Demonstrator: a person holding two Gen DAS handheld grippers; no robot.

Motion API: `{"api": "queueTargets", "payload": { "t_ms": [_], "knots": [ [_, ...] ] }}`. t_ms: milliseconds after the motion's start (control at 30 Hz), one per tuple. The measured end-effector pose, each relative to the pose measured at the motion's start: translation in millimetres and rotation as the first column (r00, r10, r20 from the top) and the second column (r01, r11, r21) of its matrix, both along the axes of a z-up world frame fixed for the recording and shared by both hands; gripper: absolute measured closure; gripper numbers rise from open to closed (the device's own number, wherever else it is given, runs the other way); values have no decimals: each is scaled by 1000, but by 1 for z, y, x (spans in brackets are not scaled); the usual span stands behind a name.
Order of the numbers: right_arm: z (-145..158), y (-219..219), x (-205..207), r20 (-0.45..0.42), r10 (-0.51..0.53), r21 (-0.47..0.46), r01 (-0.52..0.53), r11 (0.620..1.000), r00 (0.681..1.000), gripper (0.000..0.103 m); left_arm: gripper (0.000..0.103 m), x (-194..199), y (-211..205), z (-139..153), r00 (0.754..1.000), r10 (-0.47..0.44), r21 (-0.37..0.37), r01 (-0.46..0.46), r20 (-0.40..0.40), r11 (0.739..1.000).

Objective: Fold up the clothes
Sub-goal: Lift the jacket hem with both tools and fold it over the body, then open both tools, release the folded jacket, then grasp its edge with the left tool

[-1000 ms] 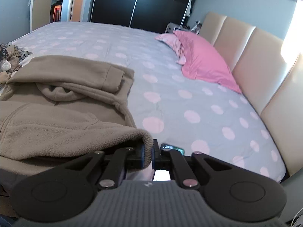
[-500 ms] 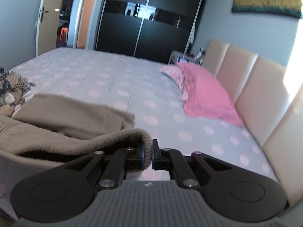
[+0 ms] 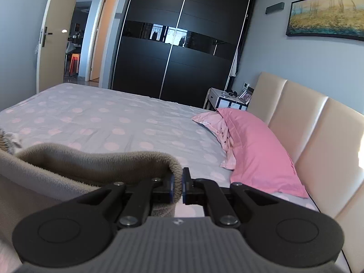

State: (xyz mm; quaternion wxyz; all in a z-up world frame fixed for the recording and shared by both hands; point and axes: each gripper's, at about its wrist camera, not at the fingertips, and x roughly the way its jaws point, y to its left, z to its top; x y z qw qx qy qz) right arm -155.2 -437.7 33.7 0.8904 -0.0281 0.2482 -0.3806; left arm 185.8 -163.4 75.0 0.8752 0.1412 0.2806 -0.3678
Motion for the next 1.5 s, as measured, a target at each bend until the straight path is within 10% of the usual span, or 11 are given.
{"api": "queueTargets", "payload": {
  "t_ms": [533, 633, 933, 1500],
  "knots": [
    [-135, -129, 147, -187, -39, 172, 72, 983, 982, 95, 98, 115, -121, -132, 988, 50, 189, -21, -149, 982],
    [-146, -135, 151, -183, -45, 197, 81, 977, 982, 85, 82, 120, -117, -139, 977, 30, 182, 10, -212, 983],
    [-122, -128, 115, -51, -32, 247, 43, 968, 998, 46, 61, 90, -70, -133, 975, 5, 179, 36, -220, 983],
    [-84, -79, 29, 114, 16, 446, -65, 893, 993, 27, 54, 17, 26, -147, 937, -56, 142, 111, -346, 984]
  ]
}}
